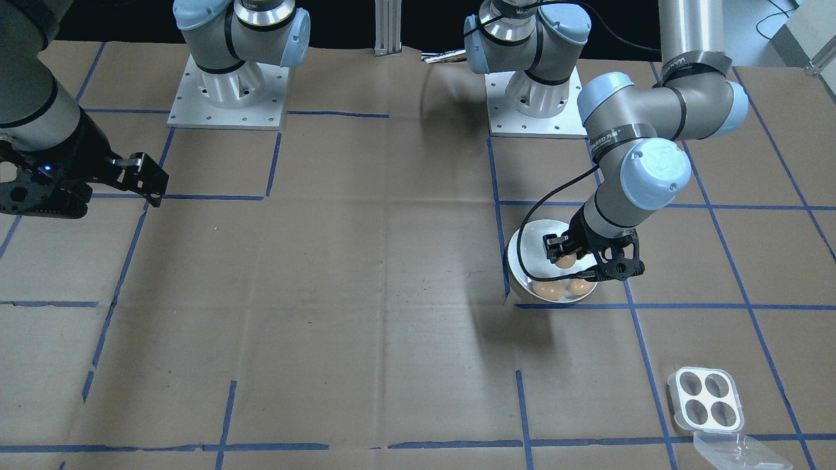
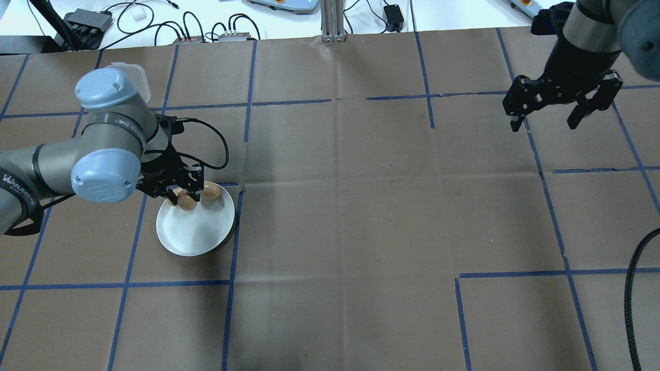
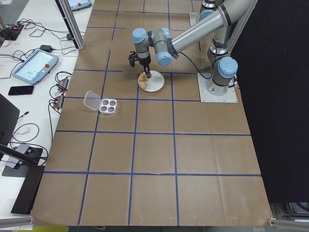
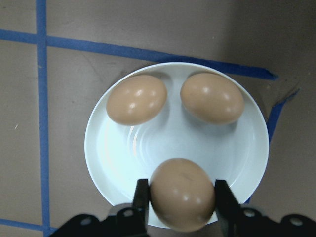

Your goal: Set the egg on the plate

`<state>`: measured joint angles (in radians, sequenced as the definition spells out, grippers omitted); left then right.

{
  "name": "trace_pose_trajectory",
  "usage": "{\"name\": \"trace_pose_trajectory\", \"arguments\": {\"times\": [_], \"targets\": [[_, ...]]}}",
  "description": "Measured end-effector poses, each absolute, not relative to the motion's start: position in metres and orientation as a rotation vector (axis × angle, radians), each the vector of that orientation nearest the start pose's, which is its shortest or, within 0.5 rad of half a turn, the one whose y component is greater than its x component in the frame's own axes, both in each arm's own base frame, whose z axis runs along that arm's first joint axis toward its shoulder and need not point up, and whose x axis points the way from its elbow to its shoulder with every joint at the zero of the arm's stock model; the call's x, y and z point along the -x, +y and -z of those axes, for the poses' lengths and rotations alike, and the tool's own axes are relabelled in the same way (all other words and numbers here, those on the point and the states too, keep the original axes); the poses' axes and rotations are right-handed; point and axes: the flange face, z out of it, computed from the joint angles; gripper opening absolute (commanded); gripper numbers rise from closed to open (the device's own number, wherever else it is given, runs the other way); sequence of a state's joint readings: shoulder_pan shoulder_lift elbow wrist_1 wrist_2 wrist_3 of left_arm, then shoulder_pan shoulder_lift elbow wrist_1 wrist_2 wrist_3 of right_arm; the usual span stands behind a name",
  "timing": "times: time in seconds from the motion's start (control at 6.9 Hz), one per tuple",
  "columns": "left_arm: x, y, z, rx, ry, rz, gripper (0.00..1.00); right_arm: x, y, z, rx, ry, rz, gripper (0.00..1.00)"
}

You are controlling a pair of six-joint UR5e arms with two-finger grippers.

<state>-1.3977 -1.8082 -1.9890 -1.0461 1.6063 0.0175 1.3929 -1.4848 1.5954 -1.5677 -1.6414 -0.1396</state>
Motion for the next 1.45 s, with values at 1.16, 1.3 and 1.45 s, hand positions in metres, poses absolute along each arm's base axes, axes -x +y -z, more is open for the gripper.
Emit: {"name": "trace_pose_trajectory", "arguments": {"times": [1.16, 1.3, 1.45], "targets": [[0.046, -0.508, -0.264, 0.232, 3.091, -0.045, 1.0, -0.033, -0.528, -0.433, -0.055, 3.187, -0.195, 1.0], [0.046, -0.501, -0.29, 0.237, 3.087, 0.025, 1.0, -0.033, -0.528, -0.433, -0.055, 3.187, -0.196, 1.0], [0.048, -0.491, -0.319, 0.238, 3.086, 0.072, 1.0, -0.033, -0.528, -0.433, -0.055, 3.186, -0.196, 1.0]]}}
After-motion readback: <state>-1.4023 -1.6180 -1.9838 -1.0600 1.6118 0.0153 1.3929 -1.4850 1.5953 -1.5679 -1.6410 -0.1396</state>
